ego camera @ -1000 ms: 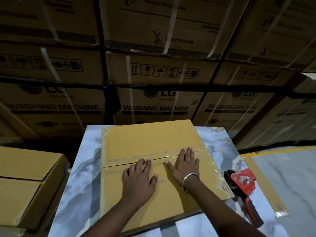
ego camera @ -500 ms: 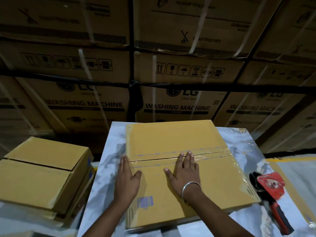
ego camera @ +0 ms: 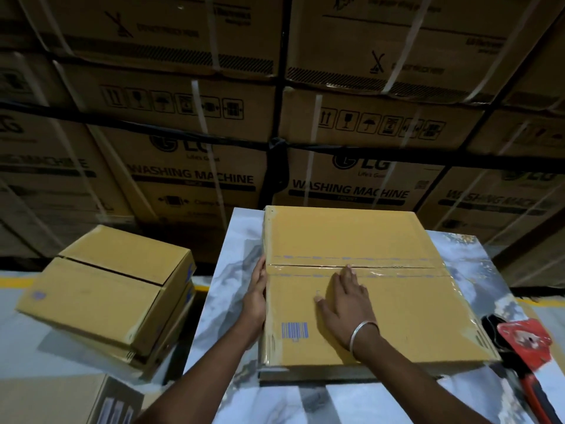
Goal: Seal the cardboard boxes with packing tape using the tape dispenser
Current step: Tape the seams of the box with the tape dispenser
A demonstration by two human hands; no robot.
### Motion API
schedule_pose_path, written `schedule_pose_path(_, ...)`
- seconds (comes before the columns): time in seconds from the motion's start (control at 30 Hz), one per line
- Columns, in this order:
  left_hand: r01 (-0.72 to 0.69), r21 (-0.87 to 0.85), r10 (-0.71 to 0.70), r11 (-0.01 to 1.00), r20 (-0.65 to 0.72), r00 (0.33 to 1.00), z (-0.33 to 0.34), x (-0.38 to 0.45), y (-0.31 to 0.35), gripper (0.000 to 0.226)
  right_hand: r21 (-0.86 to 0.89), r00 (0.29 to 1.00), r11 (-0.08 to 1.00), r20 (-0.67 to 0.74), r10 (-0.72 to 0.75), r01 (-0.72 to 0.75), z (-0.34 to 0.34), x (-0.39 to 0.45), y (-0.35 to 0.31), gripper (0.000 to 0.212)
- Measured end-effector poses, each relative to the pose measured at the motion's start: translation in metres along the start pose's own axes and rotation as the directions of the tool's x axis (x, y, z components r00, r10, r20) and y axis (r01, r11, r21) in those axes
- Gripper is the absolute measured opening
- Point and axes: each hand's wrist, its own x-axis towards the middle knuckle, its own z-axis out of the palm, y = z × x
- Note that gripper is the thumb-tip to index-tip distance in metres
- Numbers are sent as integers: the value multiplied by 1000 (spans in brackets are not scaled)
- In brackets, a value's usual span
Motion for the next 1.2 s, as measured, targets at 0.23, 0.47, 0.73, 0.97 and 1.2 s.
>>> schedule_pose_path(0.23, -166, 427, 149, 889, 72, 986, -19, 2, -5, 42, -127, 896, 894, 187, -404, 429, 11, -31, -54, 145)
schedule_pose_path(0.47, -116, 300, 105, 947, 53, 993, -36, -21, -7, 29, -200, 895, 879, 207, -395, 434, 14, -34, -53, 143)
schedule_pose_path(0.73, -230, 155, 238, 961, -35, 971, -37, -86, -42, 51, -188, 893, 882, 223, -390, 432, 14, -33, -55, 140)
schedule_pose_path(0.97, -188, 195, 211, 963, -109, 971, -32, -65, -47, 30, -201, 898, 884, 227, -378, 422, 14, -34, -56, 141)
schedule_pose_path(1.2, -56, 309, 85, 949, -79, 993, -41, -52, -63, 45, -201, 895, 880, 220, -387, 430, 17, -31, -53, 142)
